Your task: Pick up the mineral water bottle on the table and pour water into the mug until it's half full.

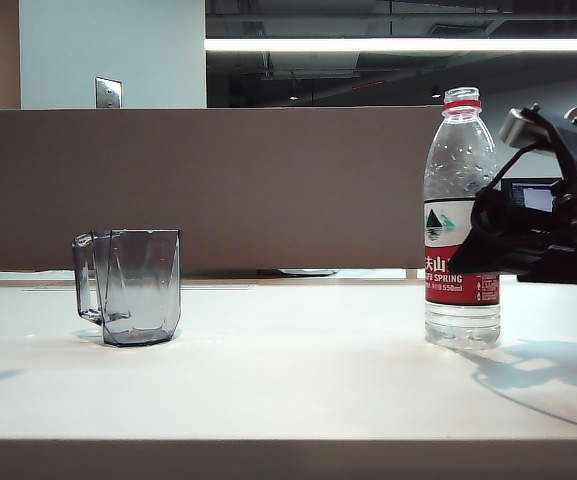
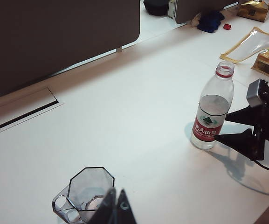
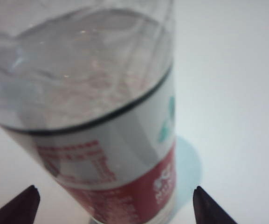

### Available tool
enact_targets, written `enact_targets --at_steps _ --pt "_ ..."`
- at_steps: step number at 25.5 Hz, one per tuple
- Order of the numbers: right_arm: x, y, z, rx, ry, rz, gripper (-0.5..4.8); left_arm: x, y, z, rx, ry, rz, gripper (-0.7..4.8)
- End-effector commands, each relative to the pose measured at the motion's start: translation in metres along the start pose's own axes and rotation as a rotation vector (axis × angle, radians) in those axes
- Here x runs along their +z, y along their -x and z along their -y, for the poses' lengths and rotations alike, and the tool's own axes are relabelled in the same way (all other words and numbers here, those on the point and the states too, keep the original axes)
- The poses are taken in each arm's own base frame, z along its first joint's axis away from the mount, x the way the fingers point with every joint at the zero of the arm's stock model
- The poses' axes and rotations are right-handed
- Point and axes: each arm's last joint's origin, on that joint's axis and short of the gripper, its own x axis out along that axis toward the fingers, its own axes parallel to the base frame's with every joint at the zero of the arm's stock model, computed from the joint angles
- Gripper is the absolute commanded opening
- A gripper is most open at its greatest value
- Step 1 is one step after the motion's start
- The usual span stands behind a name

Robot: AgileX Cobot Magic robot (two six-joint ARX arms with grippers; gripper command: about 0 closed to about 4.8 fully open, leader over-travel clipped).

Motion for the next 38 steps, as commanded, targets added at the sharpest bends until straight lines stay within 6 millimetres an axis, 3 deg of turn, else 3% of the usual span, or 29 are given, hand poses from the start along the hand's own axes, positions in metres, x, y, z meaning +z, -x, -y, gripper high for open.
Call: enact_targets --at_steps 1,8,19,22,26,38 --pt "0.013 -0.003 -0.001 0.027 -0.006 0.088 4.79 0.002 0.001 0.0 0.004 -0.006 0.014 -0.05" --pt "0.031 -0.013 0.0 0.029 0.005 0.14 4.79 0.002 0.001 0.0 0.005 -0.007 0.014 -0.05" --pt "0.027 -0.023 0.003 0.018 0.005 0.146 4.79 0.002 0.001 0.0 0.005 -0.007 0.014 -0.05" --pt "0.026 -0.024 0.003 0.019 0.004 0.142 4.52 0.002 0.001 0.0 0.004 -0.007 0.014 -0.05" --pt "0.025 -0.024 0.003 0.02 0.004 0.136 2.65 0.002 0.001 0.0 0.005 -0.007 0.014 -0.05" --pt "0.035 -0.02 0.002 0.02 0.016 0.199 2.6 0.001 0.001 -0.001 0.049 -0.006 0.008 -0.05"
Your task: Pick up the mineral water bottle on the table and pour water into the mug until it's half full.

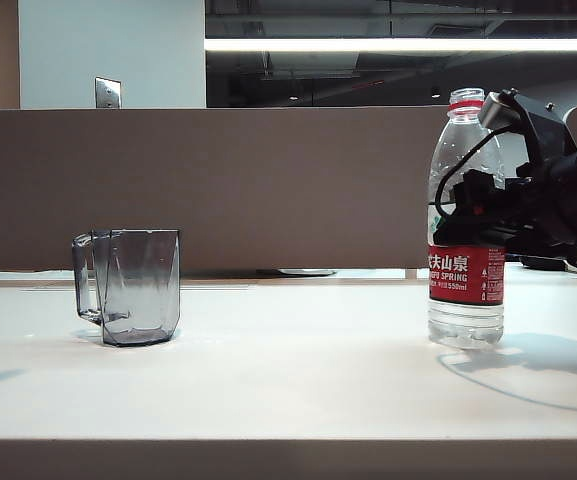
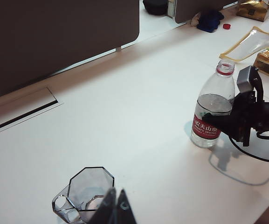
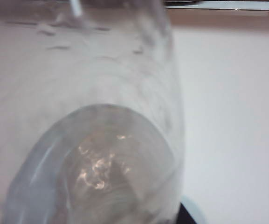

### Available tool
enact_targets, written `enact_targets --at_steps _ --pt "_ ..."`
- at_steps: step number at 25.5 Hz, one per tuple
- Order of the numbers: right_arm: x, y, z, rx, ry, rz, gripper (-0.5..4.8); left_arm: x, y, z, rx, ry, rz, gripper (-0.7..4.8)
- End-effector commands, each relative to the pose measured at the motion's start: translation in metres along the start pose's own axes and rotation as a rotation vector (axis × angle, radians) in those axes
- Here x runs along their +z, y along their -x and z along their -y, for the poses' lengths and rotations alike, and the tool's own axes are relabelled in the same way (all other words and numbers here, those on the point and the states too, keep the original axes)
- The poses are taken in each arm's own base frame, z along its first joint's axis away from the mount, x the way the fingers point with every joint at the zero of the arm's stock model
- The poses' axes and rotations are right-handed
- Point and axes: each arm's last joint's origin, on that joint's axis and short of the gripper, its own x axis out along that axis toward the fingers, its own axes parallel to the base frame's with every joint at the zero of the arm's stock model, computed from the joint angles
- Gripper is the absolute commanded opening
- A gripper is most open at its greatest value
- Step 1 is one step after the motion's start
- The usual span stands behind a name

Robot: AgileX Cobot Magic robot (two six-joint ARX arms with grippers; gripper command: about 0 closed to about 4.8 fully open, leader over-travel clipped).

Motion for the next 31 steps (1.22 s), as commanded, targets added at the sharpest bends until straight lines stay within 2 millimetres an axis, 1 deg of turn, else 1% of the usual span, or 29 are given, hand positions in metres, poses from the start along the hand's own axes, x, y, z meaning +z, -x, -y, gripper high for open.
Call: enact_targets --at_steps 1,3,4,7,9,10,11,14,16,17,18,20,21,23,24,28,31 --pt "0.018 0.004 -0.002 0.003 0.019 0.102 2.6 0.001 0.001 -0.003 0.091 -0.005 0.004 -0.05" --pt "0.029 0.006 -0.003 -0.003 0.021 0.111 2.61 0.001 0.001 -0.004 0.142 -0.005 -0.005 -0.05" --pt "0.041 0.006 -0.003 -0.022 0.019 0.108 2.62 0.001 0.001 -0.005 0.159 -0.005 -0.008 -0.05" --pt "0.062 0.007 -0.004 -0.049 0.013 0.081 2.63 0.001 0.001 -0.005 0.159 -0.005 -0.007 -0.05" --pt "0.079 0.006 -0.004 -0.05 0.01 0.047 2.63 0.001 0.001 -0.005 0.154 -0.005 -0.007 -0.05" --pt "0.093 0.003 -0.005 -0.044 0.013 0.012 2.64 0.001 0.0 -0.005 0.151 -0.005 -0.007 -0.05" --pt "0.102 0.001 -0.006 -0.042 0.013 -0.016 2.64 0.001 0.0 -0.005 0.151 -0.004 -0.008 -0.05" --pt "0.14 0.001 -0.02 -0.025 0.103 -0.097 2.64 0.001 0.0 -0.005 0.151 -0.005 -0.01 -0.05" --pt "0.162 0.003 -0.03 -0.032 0.167 -0.1 2.64 0.001 -0.001 -0.005 0.15 -0.004 -0.014 -0.05" --pt "0.168 0.004 -0.033 -0.034 0.188 -0.099 2.64 0.001 -0.001 -0.005 0.15 -0.004 -0.013 -0.05" --pt "0.177 0.005 -0.042 -0.032 0.243 -0.105 2.65 0.001 -0.001 -0.005 0.15 -0.004 -0.012 -0.05" --pt "0.185 0.006 -0.054 -0.034 0.328 -0.135 2.65 0.001 -0.001 -0.005 0.15 -0.004 -0.013 -0.05" --pt "0.185 0.004 -0.059 -0.035 0.372 -0.154 2.65 0.001 -0.001 -0.005 0.15 -0.004 -0.013 -0.05" --pt "0.182 -0.003 -0.079 -0.054 0.491 -0.232 2.65 0.001 -0.001 -0.005 0.149 -0.004 -0.013 -0.05" --pt "0.18 -0.006 -0.086 -0.06 0.523 -0.253 2.65 0.001 -0.001 -0.005 0.15 -0.004 -0.013 -0.05" --pt "0.173 -0.017 -0.112 -0.078 0.669 -0.288 2.65 0.0 -0.001 -0.005 0.148 -0.004 -0.017 -0.05" --pt "0.167 -0.029 -0.13 -0.071 0.781 -0.313 2.65 -0.002 -0.001 -0.004 0.143 0.0 -0.042 -0.05"
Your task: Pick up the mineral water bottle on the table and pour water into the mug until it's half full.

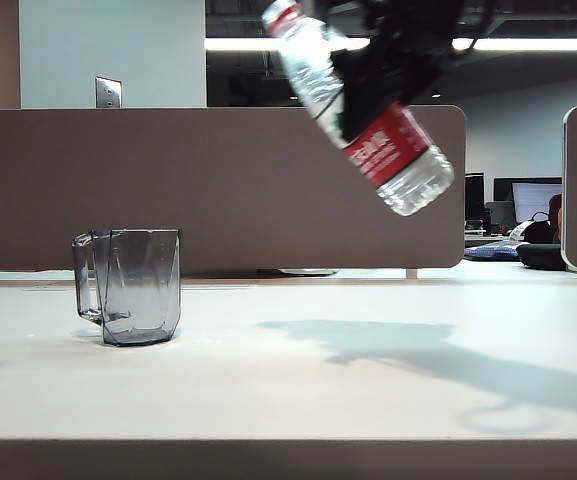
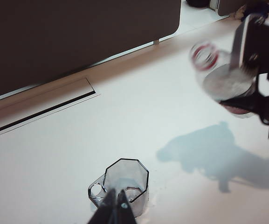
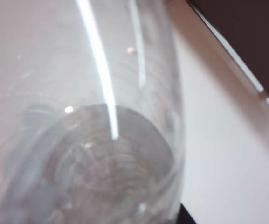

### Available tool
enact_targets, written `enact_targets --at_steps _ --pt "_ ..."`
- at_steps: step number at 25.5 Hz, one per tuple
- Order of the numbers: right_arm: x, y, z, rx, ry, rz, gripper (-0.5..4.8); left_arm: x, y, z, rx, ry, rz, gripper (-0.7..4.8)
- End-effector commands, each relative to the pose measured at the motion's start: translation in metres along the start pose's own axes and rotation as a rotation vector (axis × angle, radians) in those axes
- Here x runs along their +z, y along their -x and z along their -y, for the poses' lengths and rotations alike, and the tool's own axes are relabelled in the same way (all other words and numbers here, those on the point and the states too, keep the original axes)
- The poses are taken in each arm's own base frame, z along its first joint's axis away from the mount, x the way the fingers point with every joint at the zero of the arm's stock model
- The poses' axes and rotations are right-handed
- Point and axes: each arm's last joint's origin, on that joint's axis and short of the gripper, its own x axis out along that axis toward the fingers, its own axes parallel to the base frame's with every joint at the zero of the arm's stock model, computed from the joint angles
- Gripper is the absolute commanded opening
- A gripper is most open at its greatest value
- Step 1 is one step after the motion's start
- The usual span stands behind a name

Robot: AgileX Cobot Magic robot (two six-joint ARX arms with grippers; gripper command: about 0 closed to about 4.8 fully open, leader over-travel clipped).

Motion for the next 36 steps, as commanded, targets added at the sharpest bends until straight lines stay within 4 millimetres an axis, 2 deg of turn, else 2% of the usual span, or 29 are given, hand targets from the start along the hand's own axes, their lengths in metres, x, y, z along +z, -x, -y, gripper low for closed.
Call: enact_targets --at_steps 1,10,16,22,32,36 --pt "0.019 -0.003 -0.008 -0.067 0.111 0.034 2.65 -0.003 0.001 0.0 -0.009 -0.001 -0.03 -0.05" --pt "0.035 -0.032 -0.04 -0.09 0.315 -0.035 2.65 -0.005 0.004 0.001 -0.012 -0.054 -0.046 -0.05" --pt "0.04 -0.034 -0.051 -0.084 0.357 -0.002 2.65 -0.009 0.01 0.001 -0.011 -0.053 -0.067 -0.05" --pt "0.051 -0.042 -0.064 -0.16 0.496 0.042 2.65 -0.015 0.019 0.003 -0.015 0.002 -0.105 -0.05" --pt "0.039 -0.068 -0.072 -0.213 0.604 -0.084 2.65 -0.018 0.047 0.004 -0.01 0.007 -0.033 -0.05" --pt "0.035 -0.077 -0.074 -0.234 0.611 -0.128 2.65 -0.02 0.048 0.006 -0.04 0.023 -0.049 -0.05"
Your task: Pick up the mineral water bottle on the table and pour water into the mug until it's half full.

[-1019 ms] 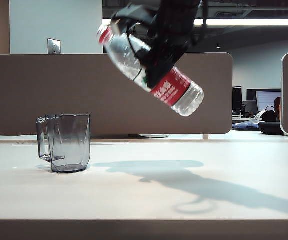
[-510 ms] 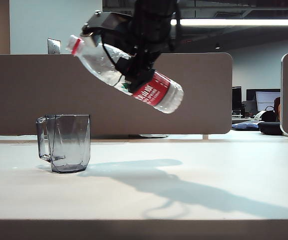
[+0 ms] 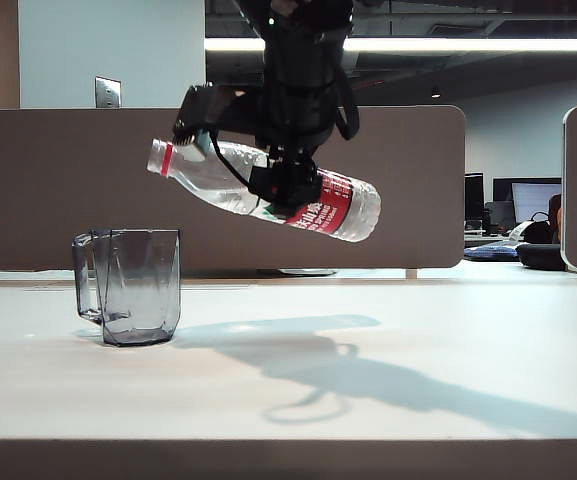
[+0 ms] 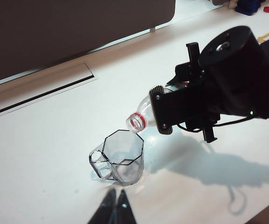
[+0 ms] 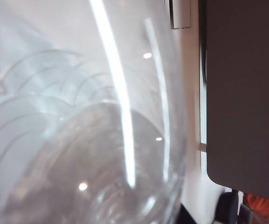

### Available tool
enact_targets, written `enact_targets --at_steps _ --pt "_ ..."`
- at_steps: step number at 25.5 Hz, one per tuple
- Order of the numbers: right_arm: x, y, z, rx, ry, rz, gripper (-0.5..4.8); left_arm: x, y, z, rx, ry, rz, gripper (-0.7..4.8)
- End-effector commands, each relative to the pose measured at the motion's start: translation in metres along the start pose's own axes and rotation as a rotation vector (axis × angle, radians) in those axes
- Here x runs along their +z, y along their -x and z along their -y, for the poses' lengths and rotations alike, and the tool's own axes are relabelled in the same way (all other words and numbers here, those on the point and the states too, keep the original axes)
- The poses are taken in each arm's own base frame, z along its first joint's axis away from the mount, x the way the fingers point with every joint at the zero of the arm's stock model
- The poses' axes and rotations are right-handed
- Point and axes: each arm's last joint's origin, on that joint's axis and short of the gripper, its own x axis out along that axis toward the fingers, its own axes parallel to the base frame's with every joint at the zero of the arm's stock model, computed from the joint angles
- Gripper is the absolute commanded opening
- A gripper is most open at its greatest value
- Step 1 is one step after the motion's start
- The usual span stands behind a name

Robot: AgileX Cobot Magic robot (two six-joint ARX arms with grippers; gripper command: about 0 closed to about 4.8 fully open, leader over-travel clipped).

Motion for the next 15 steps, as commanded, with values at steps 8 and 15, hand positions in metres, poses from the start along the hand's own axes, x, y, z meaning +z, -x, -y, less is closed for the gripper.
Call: enact_targets --at_steps 8,15 --pt "-0.0009 -0.008 0.0047 -0.08 0.06 -0.078 2.65 -0.0039 -0.0005 0.0037 -0.072 0.009 -0.045 -0.05" --pt "-0.0022 -0.0082 0.0064 -0.098 0.11 -0.11 2.65 -0.0038 -0.0006 0.0044 -0.085 0.006 -0.043 -0.05"
